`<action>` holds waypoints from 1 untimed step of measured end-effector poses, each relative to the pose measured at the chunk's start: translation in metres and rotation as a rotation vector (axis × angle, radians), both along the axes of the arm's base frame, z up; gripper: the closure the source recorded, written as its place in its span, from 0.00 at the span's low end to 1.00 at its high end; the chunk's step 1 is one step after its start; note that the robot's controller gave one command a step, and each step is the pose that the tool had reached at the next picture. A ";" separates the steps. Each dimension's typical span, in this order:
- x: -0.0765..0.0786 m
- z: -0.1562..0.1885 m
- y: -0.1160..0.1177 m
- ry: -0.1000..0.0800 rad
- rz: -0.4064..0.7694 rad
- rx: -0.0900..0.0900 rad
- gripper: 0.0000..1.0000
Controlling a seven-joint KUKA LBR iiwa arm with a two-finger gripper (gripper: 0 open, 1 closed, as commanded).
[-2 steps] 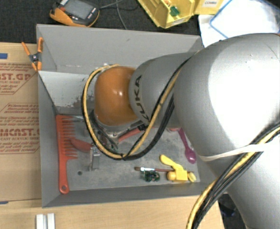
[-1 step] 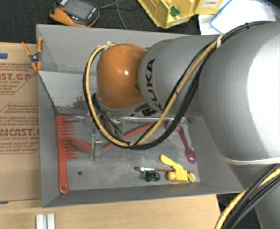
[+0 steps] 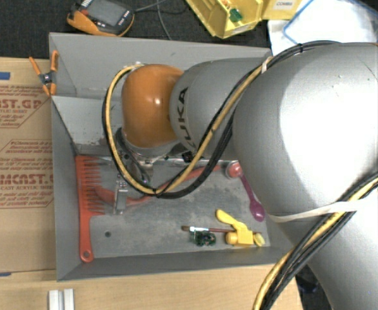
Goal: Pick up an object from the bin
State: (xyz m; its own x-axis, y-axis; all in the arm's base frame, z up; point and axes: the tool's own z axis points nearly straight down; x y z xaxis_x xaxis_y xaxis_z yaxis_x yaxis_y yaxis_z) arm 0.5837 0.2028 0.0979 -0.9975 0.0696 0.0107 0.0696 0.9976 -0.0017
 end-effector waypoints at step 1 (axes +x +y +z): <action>-0.009 -0.028 0.012 -0.019 -0.014 0.007 0.00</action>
Offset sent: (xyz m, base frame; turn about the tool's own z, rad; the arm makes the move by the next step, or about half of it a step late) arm -0.0256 -0.0424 -0.0279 -0.5968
